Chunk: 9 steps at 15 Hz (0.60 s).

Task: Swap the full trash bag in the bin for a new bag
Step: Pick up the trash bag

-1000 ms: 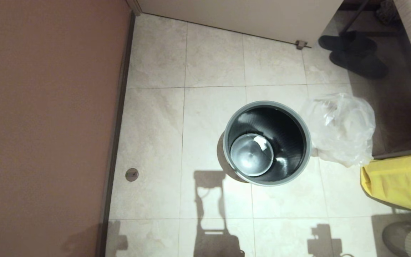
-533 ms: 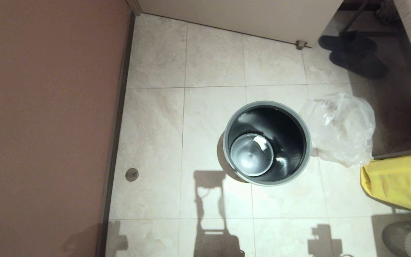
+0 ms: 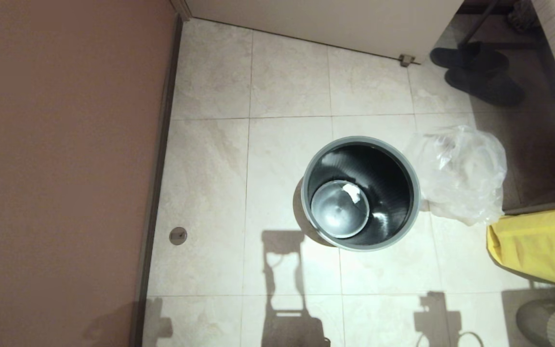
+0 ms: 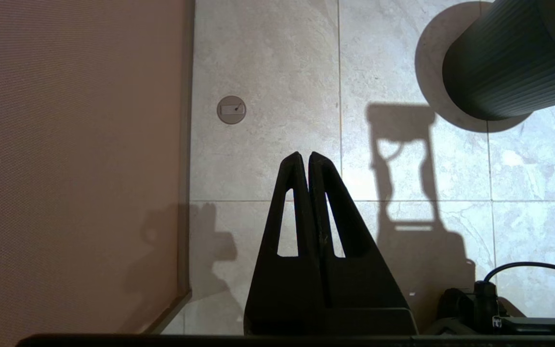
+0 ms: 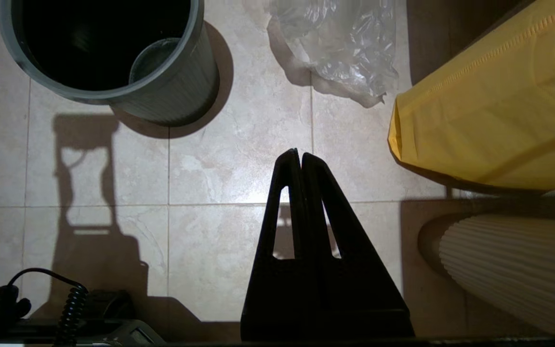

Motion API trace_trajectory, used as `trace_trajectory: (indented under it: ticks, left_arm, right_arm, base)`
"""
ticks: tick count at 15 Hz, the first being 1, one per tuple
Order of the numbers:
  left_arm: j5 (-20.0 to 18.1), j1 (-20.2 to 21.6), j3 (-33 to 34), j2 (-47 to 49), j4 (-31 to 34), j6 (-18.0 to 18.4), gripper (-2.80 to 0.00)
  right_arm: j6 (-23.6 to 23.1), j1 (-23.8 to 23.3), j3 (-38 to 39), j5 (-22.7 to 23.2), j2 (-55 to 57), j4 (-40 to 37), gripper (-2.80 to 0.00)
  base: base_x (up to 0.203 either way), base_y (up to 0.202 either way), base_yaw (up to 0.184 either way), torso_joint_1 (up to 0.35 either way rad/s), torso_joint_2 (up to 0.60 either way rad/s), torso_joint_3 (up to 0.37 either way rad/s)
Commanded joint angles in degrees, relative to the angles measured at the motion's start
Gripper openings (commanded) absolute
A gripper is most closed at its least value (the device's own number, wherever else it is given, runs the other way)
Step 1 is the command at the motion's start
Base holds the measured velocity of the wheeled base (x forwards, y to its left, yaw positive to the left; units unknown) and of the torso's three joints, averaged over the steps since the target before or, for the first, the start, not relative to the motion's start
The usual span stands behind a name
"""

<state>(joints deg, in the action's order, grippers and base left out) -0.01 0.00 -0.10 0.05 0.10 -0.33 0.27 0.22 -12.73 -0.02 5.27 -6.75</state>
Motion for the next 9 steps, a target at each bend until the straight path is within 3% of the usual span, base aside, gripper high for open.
trace_trajectory:
  ticks: [1,9]
  left_arm:
    - [0.01,0.0,0.01,0.04,-0.01,-0.02,-2.8]
    - [0.01,0.0,0.01,0.04,-0.01,-0.02,-2.8]
  right_arm:
    - [-0.01,0.19,-4.22,0.18,7.23,-0.13,-2.8]
    - [-1.55,1.64,-33.65,1.31,43.08,-0.33,-2.8]
  base:
    - [0.0,0.0,0.0,0.0,0.0,0.0]
    - [0.0,0.0,0.0,0.0,0.0,0.0]
